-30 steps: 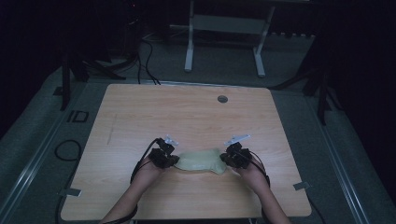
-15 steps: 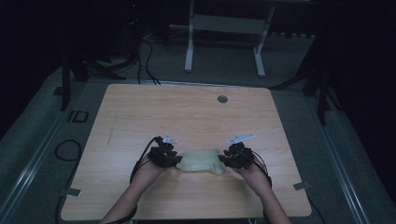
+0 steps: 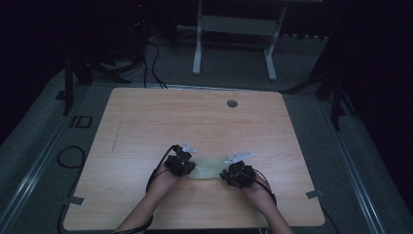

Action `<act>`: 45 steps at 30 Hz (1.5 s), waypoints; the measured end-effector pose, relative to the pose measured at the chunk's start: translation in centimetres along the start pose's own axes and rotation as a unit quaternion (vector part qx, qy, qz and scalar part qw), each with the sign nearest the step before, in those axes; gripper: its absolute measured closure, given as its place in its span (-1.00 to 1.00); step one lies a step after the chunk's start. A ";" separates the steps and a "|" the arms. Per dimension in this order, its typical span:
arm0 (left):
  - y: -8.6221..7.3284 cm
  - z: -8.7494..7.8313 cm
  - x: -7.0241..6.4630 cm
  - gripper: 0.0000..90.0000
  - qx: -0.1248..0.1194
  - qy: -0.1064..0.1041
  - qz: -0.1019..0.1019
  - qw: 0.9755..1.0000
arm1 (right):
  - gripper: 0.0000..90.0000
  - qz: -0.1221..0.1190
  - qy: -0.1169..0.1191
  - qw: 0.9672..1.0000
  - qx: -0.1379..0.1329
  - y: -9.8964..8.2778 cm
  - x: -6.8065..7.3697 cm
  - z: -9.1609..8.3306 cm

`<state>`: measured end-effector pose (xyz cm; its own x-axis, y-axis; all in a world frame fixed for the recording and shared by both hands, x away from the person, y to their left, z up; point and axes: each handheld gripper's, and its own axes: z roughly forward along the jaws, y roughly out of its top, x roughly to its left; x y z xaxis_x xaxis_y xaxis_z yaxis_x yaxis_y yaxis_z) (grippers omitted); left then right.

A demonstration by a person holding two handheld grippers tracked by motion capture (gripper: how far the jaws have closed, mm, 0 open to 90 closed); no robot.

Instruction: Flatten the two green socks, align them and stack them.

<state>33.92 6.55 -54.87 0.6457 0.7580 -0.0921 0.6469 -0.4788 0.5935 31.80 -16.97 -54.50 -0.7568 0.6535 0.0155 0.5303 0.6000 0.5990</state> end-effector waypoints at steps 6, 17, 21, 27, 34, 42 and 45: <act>-0.3 0.0 0.4 0.94 -0.008 -0.002 -0.006 1.000 | 0.72 0.009 0.007 1.000 -0.006 -0.9 -0.8 -0.3; -0.5 -0.1 0.5 0.92 -0.014 -0.008 -0.018 1.000 | 0.67 0.011 0.014 1.000 -0.002 -1.1 -1.2 -0.4; -0.3 -0.5 0.1 0.74 -0.020 -0.014 -0.012 1.000 | 0.66 0.008 0.009 1.000 -0.021 -0.7 -1.2 -1.0; -0.2 -2.2 -0.8 0.28 -0.057 -0.022 0.012 0.998 | 0.45 0.020 0.008 0.999 -0.049 0.4 -2.2 -2.7; -0.7 -3.0 -1.3 -0.26 -0.079 -0.017 0.026 0.996 | -0.19 0.023 0.006 0.998 -0.065 1.4 -2.6 -3.6; -1.5 -3.4 -0.7 -0.80 -0.107 -0.005 0.016 0.994 | -0.72 0.034 0.016 0.997 -0.066 1.3 -2.9 -3.2; -1.8 -3.5 -0.6 -0.82 -0.109 0.003 0.014 0.994 | -0.72 0.038 0.013 0.997 -0.071 1.1 -3.1 -3.1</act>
<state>30.96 8.50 -53.13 0.6588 0.7492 -0.0686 0.5249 -0.3925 0.7553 33.53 -19.78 -51.42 -0.7274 0.6811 0.0839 0.5276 0.4769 0.7030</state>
